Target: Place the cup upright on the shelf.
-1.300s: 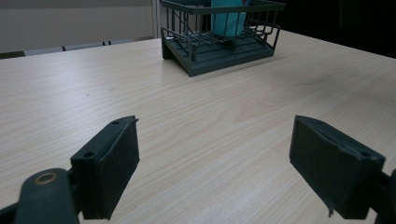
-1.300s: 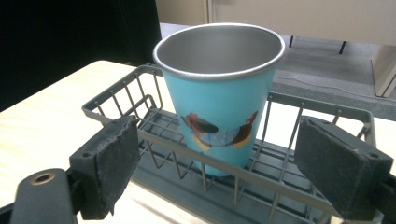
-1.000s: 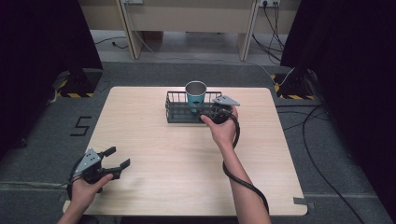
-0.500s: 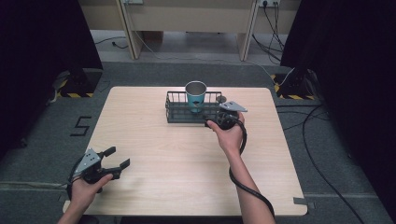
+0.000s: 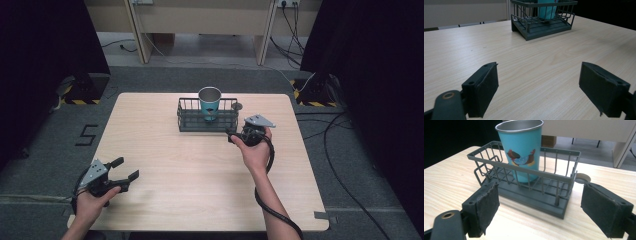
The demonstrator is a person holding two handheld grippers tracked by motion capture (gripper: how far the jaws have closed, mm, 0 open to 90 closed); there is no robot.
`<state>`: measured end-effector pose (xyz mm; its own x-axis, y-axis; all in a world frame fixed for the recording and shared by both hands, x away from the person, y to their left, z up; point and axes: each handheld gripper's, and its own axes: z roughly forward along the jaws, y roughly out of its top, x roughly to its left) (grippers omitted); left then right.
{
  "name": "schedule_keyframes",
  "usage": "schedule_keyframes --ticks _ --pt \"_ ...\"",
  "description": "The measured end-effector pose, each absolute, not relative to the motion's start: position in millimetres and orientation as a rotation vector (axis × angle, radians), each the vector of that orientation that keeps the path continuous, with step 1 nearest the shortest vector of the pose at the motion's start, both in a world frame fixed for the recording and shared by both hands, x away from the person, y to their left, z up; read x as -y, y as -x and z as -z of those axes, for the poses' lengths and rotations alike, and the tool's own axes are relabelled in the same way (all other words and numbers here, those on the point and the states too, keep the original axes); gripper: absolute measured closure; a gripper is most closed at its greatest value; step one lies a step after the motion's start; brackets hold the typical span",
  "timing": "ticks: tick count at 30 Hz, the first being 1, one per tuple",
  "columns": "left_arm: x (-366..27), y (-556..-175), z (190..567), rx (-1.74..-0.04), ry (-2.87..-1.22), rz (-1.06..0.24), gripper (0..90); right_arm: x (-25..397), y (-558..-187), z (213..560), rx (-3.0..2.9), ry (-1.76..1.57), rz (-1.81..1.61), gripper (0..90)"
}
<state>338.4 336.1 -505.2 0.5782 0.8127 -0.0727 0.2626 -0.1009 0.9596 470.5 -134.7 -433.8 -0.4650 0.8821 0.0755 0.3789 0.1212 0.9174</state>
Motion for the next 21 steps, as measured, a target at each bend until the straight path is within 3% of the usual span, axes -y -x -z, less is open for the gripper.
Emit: schedule_keyframes --ticks 21 --pt "-337 -338 505 -0.914 -1.647 -0.594 15.2 161 -443 445 -1.89 -1.251 -1.289 15.8"
